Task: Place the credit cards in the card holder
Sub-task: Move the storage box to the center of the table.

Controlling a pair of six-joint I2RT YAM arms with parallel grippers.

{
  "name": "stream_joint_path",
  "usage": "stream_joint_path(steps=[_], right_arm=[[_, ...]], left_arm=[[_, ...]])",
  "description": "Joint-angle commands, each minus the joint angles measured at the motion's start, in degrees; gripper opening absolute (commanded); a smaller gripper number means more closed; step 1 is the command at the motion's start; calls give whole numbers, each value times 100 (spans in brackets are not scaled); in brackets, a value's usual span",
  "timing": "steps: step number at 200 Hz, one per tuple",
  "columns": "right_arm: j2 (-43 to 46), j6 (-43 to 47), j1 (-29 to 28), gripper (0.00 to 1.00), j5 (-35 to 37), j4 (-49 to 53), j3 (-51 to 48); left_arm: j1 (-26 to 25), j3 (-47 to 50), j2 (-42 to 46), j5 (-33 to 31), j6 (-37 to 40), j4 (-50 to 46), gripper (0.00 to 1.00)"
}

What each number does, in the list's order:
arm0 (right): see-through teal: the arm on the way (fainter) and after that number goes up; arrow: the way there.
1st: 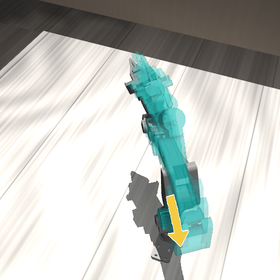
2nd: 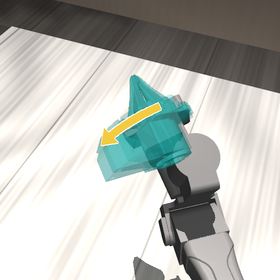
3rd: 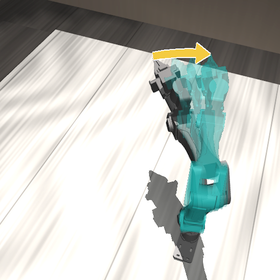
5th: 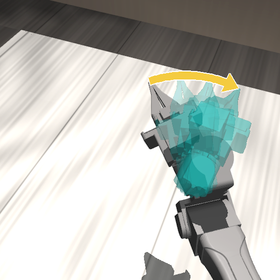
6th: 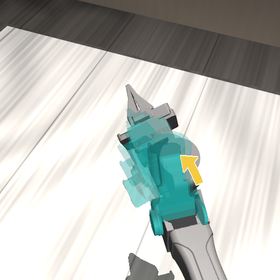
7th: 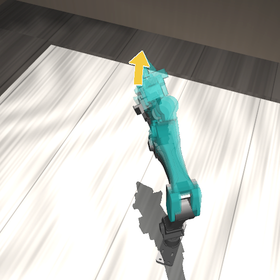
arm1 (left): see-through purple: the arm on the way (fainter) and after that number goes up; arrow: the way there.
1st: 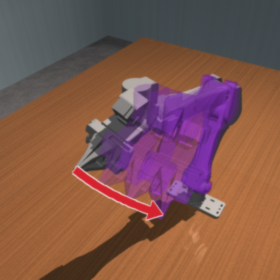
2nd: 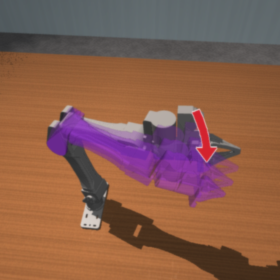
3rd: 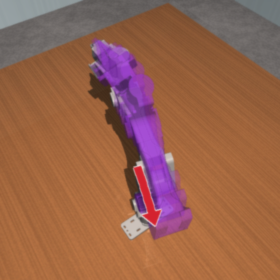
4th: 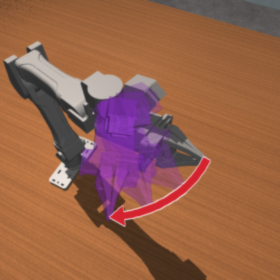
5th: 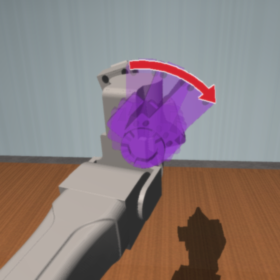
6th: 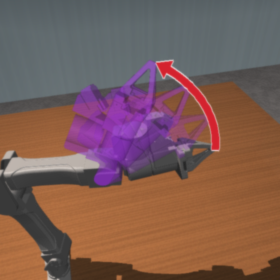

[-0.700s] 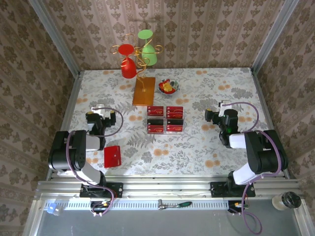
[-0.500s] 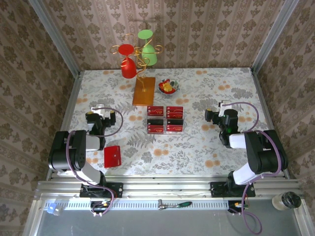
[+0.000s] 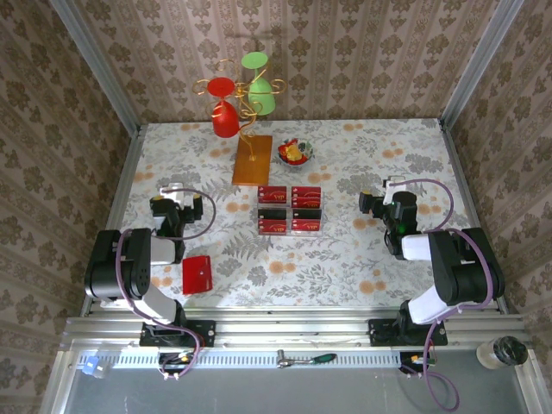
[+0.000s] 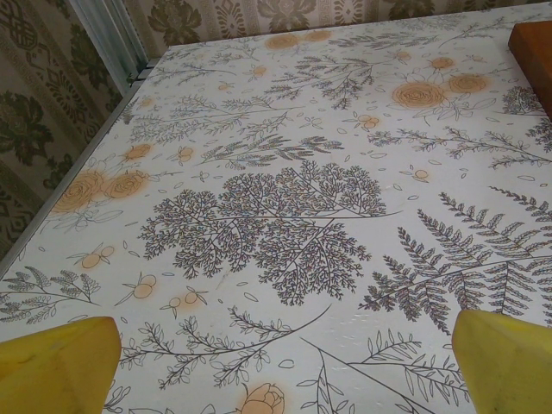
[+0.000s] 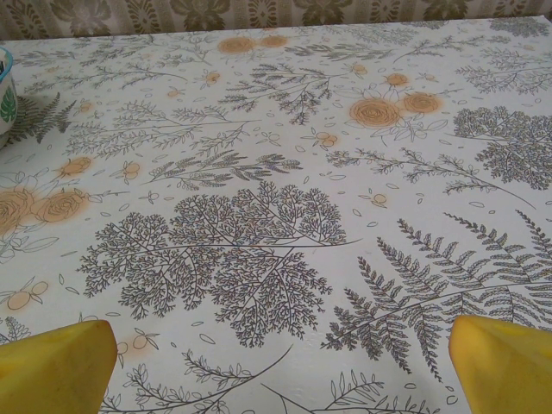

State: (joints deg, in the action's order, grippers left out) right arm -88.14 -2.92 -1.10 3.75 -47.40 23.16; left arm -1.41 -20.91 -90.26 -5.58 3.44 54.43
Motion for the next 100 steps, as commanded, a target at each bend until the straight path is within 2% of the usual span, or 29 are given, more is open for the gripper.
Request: stream_joint_path(steps=[1,82,100], right_arm=[[51,105,33,100,-102,-86,53],[59,86,31,100,-74,-80,69],[582,-18,31,100,249,901,362]], left_arm=[[25,-65,101,-25,-107,2,100],[-8,-83,111,-57,-98,-25,100],[-8,-104,232,63,-57,-168,100]])
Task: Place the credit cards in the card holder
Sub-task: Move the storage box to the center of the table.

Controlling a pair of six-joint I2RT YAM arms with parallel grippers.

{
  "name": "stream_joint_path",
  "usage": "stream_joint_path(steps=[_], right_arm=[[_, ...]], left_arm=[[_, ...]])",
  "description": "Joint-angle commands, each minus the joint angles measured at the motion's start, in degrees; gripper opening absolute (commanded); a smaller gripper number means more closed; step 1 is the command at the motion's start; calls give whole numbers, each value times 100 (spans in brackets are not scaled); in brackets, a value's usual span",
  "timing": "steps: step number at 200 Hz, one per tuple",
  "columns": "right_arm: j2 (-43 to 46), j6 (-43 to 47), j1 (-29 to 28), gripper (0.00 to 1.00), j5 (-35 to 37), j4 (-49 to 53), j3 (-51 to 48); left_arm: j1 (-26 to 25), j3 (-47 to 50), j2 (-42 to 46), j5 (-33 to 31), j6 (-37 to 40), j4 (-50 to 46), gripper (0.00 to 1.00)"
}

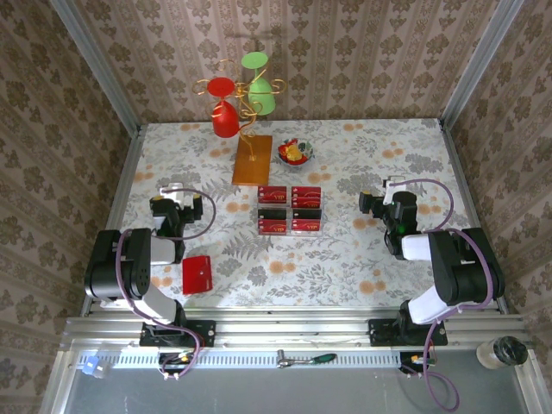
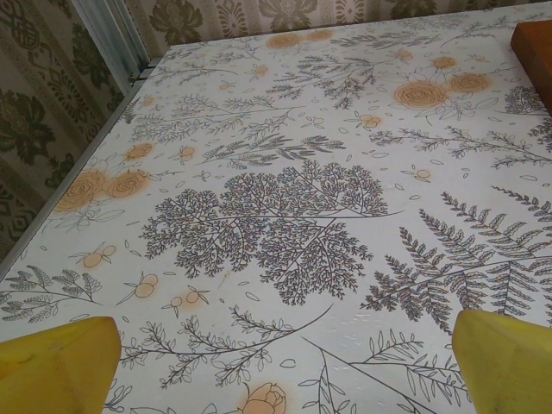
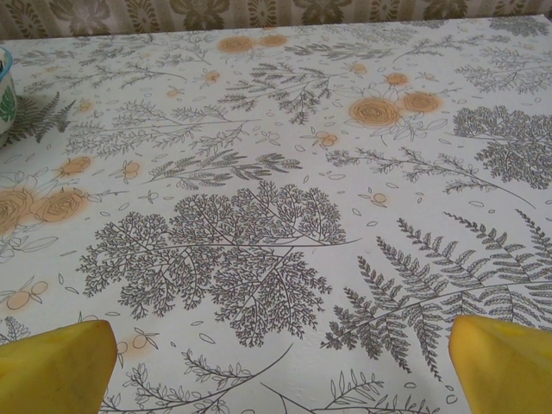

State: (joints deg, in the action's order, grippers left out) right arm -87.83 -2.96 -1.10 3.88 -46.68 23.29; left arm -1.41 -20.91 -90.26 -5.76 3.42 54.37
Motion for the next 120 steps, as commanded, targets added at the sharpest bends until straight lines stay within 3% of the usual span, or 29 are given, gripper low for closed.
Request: stream_joint_path(steps=[1,28,60,103,120], right_arm=[[576,-17,31,100,254,867,377],[1510,-570,31,100,1093,2301,917],[2081,-2829,84,100,1965,4575,1731],[2529,-2956,85,99,-497,5286,1760],[2657,-2726,-269,96,-887,5775,1756]], left_arm=[[-13,-105,257,87,-53,-189,100],[-72,-531,880,-183,-38,-1465,100],[-85,-1089,1538,-344,-503,-2942,100],[-309,-1509,2341,324,-2298,-4382,100],[-566,-1459,2624,778,-2982,-4655,100]])
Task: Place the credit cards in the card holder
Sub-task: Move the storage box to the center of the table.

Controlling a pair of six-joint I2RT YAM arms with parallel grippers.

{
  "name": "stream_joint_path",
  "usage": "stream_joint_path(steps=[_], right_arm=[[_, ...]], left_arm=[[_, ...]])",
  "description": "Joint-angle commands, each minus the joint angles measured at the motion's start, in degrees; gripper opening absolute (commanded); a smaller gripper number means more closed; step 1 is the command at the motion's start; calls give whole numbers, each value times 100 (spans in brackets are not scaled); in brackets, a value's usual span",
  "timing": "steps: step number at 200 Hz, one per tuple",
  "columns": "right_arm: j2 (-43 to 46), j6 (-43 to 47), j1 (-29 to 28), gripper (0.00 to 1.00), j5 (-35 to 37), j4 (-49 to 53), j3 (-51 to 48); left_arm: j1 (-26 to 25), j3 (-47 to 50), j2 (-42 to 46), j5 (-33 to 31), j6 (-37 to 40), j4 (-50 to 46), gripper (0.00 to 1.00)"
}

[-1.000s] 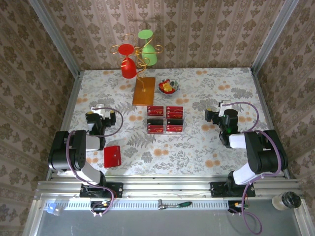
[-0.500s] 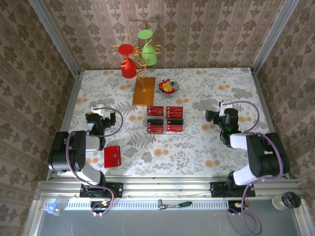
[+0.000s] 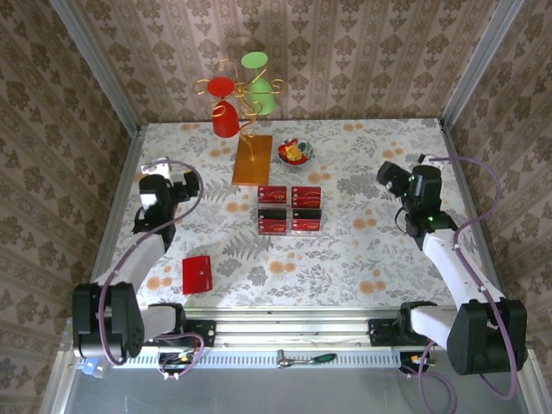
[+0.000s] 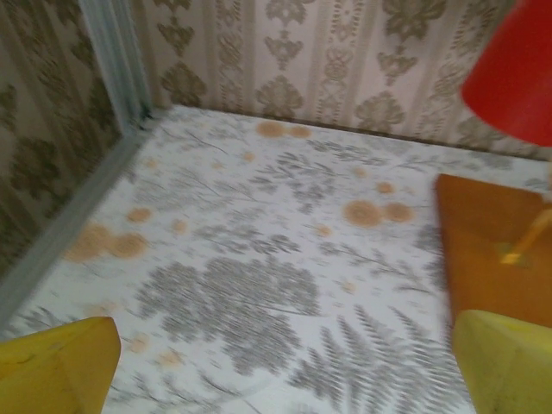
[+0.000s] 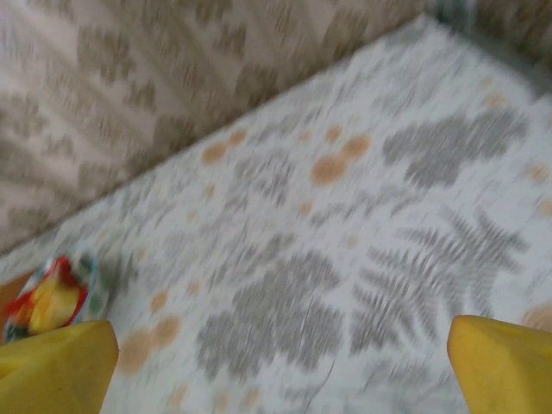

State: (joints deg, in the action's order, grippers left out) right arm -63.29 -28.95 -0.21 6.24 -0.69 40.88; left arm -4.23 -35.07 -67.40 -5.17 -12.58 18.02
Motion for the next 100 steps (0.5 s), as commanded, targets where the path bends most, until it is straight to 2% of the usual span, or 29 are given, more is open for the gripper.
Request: stream_joint_path(steps=[1,26,48,74,84,100], right_arm=[[211,-115,-398,96,-1120,1211,-2],[381,178,-1456,95,-770,1844,-154],[381,99,-2306,94,-407,1982,-414],[149,-16,-2977,93,91,2023,-598],[-32,-24,-3119,92,141,2016,-617],[-350,-59,-3351,91,360,2033,-561]], left_arm=[[-304,-39,352,741,-1411,-1029,100],[-1023,247,601,1029,-1693,-972,100],[-1686,559,597,909,-1807,-897,100],[-2118,751,412,466,-1876,-1151,100],[-2152,749,310,61,-2115,-1334,100],[-2547,702,173,-636,-2414,-1597,100]])
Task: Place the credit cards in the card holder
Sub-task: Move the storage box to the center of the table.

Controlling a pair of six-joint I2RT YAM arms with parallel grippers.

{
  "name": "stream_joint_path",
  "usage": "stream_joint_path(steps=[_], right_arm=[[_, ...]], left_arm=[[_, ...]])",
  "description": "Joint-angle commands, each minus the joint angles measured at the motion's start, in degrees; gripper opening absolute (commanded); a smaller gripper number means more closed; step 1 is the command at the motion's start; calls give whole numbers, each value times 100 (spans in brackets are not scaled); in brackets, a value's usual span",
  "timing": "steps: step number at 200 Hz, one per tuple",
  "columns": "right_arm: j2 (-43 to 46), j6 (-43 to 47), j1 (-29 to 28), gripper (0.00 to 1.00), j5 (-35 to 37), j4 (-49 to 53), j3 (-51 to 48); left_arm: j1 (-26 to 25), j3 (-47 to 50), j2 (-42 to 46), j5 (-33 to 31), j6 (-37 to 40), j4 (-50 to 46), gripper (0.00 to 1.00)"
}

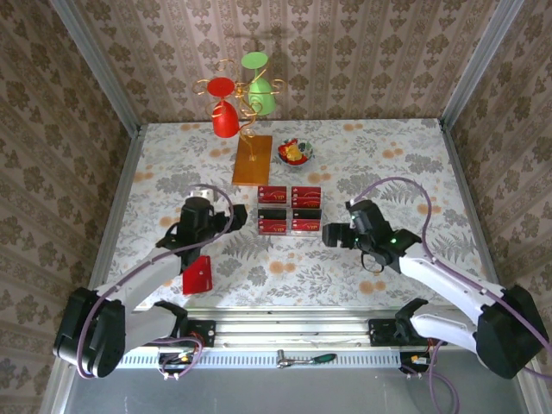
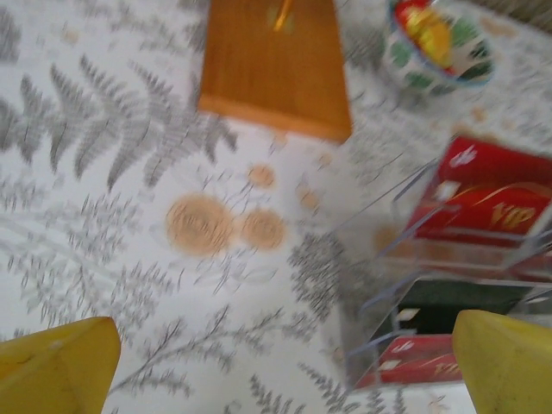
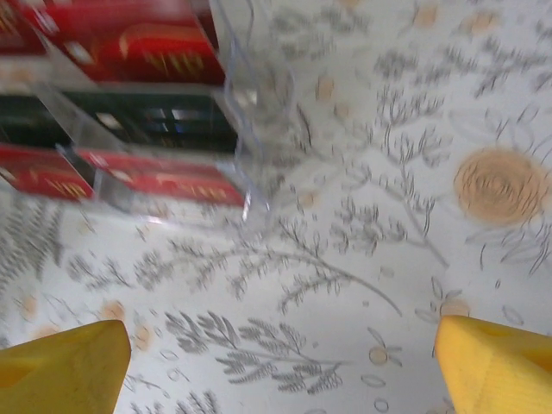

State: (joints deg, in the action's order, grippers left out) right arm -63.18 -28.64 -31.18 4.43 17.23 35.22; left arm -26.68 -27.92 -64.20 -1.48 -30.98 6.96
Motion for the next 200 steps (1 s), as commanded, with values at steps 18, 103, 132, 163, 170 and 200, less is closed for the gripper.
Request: stream_joint_path(steps=[18,103,132,163,170,200], right_arm=[[-745,-96,-458,91,761,251,152],[-2122,-106,-732,91,1319,283,860],[-2375,-106,-732,91,1424,283,979],[-2600,-124,-732,91,1565,252,1065],[-2640,-133,-732,91,1599,241,1078],[-2793,-145,-730,92,1770,246,1168]], left_arm=[[-480,-55,-221,-1094,-278,-485,100],[-496,-920,-1335,-1286,-70,-1175,100],[-496,-1173,-1713,-1264,-25,-1149,100],[-496,-1312,-2032,-1279,-40,-1112,100],[-496,-1332,-2086,-1280,-55,-1103,100],[-503,-1406,-2302,-1209,-112,-988,100]])
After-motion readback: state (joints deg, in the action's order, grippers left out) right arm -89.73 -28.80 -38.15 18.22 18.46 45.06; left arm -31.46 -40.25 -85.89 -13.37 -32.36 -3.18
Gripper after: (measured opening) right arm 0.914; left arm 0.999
